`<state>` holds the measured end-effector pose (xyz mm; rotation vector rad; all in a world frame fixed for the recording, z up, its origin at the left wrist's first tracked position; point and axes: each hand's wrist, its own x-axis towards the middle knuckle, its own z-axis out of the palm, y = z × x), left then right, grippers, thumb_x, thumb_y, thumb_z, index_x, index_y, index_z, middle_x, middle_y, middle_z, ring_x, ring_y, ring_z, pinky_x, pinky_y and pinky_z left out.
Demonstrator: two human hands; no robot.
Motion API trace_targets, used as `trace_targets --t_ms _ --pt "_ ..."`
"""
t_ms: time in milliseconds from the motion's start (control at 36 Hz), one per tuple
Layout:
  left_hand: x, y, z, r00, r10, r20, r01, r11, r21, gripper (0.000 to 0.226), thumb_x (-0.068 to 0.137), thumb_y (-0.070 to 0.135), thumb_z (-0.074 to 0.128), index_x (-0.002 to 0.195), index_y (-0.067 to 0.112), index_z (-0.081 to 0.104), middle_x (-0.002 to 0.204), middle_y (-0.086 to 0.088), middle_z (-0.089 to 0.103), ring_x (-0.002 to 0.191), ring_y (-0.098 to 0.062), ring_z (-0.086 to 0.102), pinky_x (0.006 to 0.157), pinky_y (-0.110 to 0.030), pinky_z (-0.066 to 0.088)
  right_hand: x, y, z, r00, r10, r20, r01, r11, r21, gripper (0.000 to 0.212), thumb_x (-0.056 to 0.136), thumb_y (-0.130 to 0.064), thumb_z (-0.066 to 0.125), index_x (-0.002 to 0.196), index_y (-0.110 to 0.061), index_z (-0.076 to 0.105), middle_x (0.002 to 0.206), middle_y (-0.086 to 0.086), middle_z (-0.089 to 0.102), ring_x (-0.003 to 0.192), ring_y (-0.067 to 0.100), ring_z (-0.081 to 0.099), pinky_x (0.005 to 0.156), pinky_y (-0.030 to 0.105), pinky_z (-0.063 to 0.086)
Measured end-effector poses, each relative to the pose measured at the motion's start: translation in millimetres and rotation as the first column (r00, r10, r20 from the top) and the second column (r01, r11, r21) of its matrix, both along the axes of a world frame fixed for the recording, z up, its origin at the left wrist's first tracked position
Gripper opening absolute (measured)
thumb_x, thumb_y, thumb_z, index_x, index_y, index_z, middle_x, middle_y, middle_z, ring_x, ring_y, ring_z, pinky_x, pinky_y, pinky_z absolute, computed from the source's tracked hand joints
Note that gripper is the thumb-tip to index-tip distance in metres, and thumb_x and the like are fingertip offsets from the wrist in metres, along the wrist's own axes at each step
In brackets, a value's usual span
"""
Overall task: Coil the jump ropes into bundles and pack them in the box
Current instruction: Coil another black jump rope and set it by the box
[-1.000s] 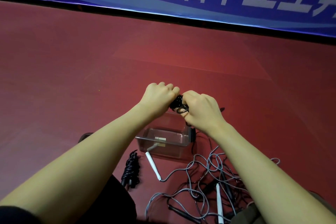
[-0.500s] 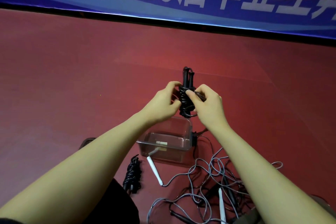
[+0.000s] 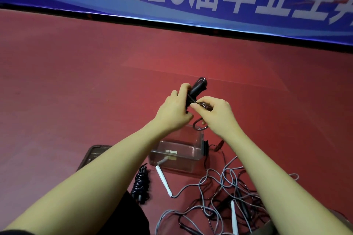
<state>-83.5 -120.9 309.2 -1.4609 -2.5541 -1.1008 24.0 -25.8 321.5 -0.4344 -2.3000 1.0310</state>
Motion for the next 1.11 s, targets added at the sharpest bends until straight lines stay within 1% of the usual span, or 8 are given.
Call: trace_targets --t_ms 111,306,417,583,722,917,1000,1111 --pt "-4 2 2 0.960 0.185 -0.212 -0.217 0.966 -0.140 0.036 0.086 0.021 0.056 0.115 0.019 0.036 0.089 -0.008 0.048 0.082 -0.034 0.051 0.063 -0.037 0.041 1 -1 8 1.000 -0.022 -0.021 0.023 0.996 0.085 0.012 0.086 -0.021 0.066 0.075 -0.026 0.064 0.064 -0.003 0.061 0.069 0.021 0.049 0.064 0.022 0.037" --pt "-9 4 -4 0.920 0.246 -0.305 -0.312 0.931 -0.191 0.026 0.083 0.010 0.050 0.105 0.017 0.036 0.076 -0.005 0.047 0.067 -0.033 0.046 0.054 -0.032 0.031 3 1 8 0.985 0.016 0.170 -0.036 0.993 0.116 0.026 0.085 -0.019 0.061 0.101 -0.036 0.049 0.067 -0.011 0.052 0.062 0.007 0.044 0.066 0.034 0.047" --pt "-9 6 -3 0.916 0.252 -0.312 -0.313 0.935 -0.164 0.028 0.081 0.009 0.051 0.104 0.016 0.036 0.073 -0.003 0.046 0.065 -0.032 0.043 0.051 -0.030 0.027 6 6 7 0.967 -0.004 0.255 -0.038 0.986 0.160 0.028 0.089 -0.023 0.055 0.111 -0.035 0.043 0.071 -0.006 0.058 0.060 0.015 0.051 0.069 0.044 0.053" --pt "-6 7 -4 0.923 0.241 -0.301 -0.298 0.941 -0.161 0.029 0.082 0.009 0.051 0.107 0.015 0.037 0.076 -0.003 0.047 0.067 -0.032 0.044 0.053 -0.030 0.029 11 8 4 0.919 -0.122 0.375 -0.042 0.915 0.400 0.045 0.093 -0.029 0.048 0.130 -0.045 0.028 0.091 -0.003 0.051 0.082 0.029 0.056 0.073 0.040 0.047" --pt "0 9 -2 0.915 0.234 -0.328 -0.299 0.940 -0.164 0.032 0.085 0.013 0.050 0.115 0.015 0.038 0.082 -0.004 0.045 0.067 -0.031 0.043 0.054 -0.031 0.030 12 11 1 0.863 -0.250 0.439 -0.007 0.862 0.507 0.015 0.092 -0.035 0.047 0.097 -0.023 0.039 0.092 -0.001 0.047 0.084 0.030 0.053 0.068 0.033 0.035" --pt "1 9 6 0.895 0.275 -0.351 -0.338 0.932 -0.130 0.031 0.091 0.016 0.045 0.122 0.016 0.038 0.084 -0.004 0.042 0.065 -0.031 0.041 0.056 -0.032 0.029 12 8 1 0.876 -0.282 0.391 0.039 0.850 0.526 0.044 0.091 -0.063 0.036 0.067 -0.025 0.036 0.078 -0.006 0.045 0.081 0.024 0.055 0.066 0.032 0.036" --pt "1 9 7 0.887 0.283 -0.366 -0.353 0.925 -0.139 0.033 0.093 0.017 0.044 0.126 0.016 0.037 0.087 -0.005 0.040 0.065 -0.031 0.041 0.056 -0.033 0.030 12 6 2 0.894 -0.262 0.364 0.043 0.858 0.512 0.029 0.094 -0.054 0.039 0.095 -0.026 0.049 0.087 -0.008 0.050 0.091 0.026 0.059 0.069 0.033 0.038" --pt "5 11 6 0.883 0.260 -0.392 -0.341 0.927 -0.153 0.034 0.095 0.017 0.043 0.128 0.016 0.036 0.090 -0.005 0.036 0.064 -0.030 0.042 0.052 -0.032 0.028 12 4 4 0.905 -0.194 0.378 -0.010 0.880 0.474 0.032 0.095 -0.033 0.046 0.127 -0.028 0.041 0.109 -0.005 0.055 0.103 0.024 0.056 0.085 0.038 0.039"
